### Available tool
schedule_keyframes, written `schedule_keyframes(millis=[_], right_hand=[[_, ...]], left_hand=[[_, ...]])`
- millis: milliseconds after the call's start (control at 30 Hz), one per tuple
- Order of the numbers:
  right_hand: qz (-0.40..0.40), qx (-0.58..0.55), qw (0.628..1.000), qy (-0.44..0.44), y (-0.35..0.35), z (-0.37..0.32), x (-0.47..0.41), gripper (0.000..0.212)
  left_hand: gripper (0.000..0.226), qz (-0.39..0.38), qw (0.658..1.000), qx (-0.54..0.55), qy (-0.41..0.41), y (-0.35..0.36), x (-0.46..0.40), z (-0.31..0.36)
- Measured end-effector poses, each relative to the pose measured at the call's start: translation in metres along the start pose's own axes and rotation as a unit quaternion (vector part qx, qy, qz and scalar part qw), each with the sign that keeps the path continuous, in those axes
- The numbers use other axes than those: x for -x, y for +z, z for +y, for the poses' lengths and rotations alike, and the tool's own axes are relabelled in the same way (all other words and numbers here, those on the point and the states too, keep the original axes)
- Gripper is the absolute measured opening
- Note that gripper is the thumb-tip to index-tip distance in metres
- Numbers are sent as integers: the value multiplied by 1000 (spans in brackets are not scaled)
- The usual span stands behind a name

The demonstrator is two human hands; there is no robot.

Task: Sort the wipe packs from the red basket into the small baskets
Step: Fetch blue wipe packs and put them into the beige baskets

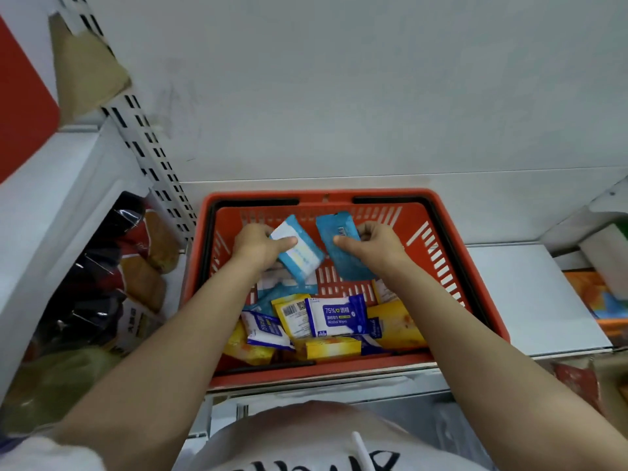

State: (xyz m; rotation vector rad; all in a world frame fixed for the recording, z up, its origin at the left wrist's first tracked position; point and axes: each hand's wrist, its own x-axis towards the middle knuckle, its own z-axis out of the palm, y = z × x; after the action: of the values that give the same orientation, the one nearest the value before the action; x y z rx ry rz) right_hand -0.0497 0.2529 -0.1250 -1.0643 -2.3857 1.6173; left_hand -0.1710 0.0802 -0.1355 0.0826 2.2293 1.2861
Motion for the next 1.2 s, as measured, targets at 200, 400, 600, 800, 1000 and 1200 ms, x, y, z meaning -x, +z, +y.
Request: schedule_keyframes(millis=[200,400,600,800,1000,1200], right_hand=[[-148,-43,987,-48,24,-15,32,47],[-127,-126,983,-25,20,-3,44,42],[38,-190,981,-18,-10,8,67,77],[184,-261,945,-68,-78,35,117,63],[293,-372,880,-34,-176,99,211,54],[396,-396,829,-13,-276,214,345,46]], left_hand=[[16,-97,961,256,-43,-9,41,6],[13,-99,942,317,-40,-15,51,0],[19,-77,924,375,-20,4,71,1],[48,-110,933,333,78,49,113,19],[30,-177,930,285,147,147,198,32],[25,-244,933,226,141,289,311,17]])
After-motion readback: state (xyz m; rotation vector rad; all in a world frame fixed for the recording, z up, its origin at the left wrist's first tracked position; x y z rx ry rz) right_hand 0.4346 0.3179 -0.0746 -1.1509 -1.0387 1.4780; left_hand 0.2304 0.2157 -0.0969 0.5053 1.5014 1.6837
